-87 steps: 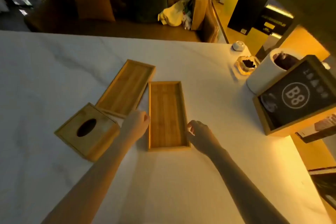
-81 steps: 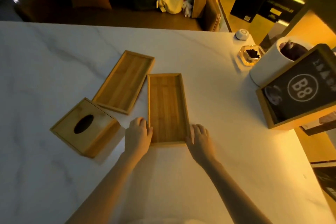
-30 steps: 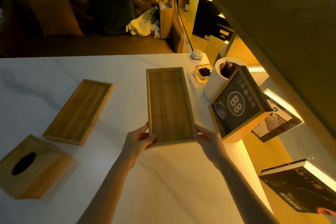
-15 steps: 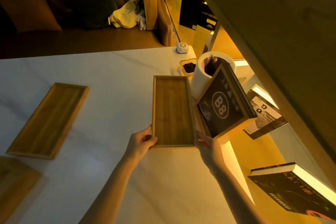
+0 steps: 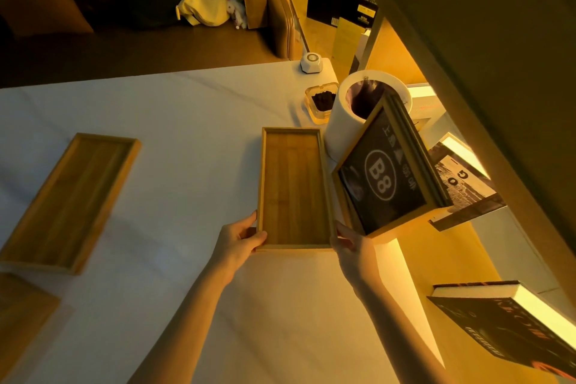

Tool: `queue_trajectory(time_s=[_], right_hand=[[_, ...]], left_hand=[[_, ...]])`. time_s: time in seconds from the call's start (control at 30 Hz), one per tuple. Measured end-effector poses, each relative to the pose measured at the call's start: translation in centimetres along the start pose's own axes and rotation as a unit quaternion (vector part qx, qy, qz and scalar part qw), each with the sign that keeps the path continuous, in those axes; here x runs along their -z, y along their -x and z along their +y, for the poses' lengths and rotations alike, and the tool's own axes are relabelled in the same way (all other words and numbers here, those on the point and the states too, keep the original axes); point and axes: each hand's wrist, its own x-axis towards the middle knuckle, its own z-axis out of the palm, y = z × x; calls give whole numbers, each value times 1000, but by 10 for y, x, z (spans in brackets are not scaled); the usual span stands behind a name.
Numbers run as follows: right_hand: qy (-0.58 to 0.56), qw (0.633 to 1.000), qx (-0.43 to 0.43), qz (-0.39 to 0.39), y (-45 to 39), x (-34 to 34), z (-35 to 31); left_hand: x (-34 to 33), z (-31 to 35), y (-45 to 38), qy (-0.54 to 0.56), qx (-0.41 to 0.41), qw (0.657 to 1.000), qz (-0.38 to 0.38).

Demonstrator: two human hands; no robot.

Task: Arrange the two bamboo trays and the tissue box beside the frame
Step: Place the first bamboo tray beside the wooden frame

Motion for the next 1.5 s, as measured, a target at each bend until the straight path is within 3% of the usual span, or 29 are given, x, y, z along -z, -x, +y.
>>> queue_trajectory(time_s=[0.37,0.63,0.8,1.07,1.13,1.23,1.3,1.5], right_hand=[[25,999,5,20,1,-4,9],[107,992,26,65,13,-22,11],[114,990,-35,82,13,-30,12],[177,980,45,74,23,-31,7],[257,958,106,74,30,-31,12],[371,909,187,31,48,-30,21],[405,890,209,-15,57,-31,31],[411,885,206,-77,60,-27,44]], left_hand=[[-7,-12,-4,-7,4,1000,-6],[-18,-21,-9,-173,-48,981,71],[-19,-25,-11,-220,-64,970,77],[-19,-28,-9,-261,-117,955,76],[-20,-30,0,-285,-155,942,85],[-24,-42,17,-392,-236,883,105],[-27,-52,26,-439,-244,859,96],[-30,-69,31,-436,-218,871,51]])
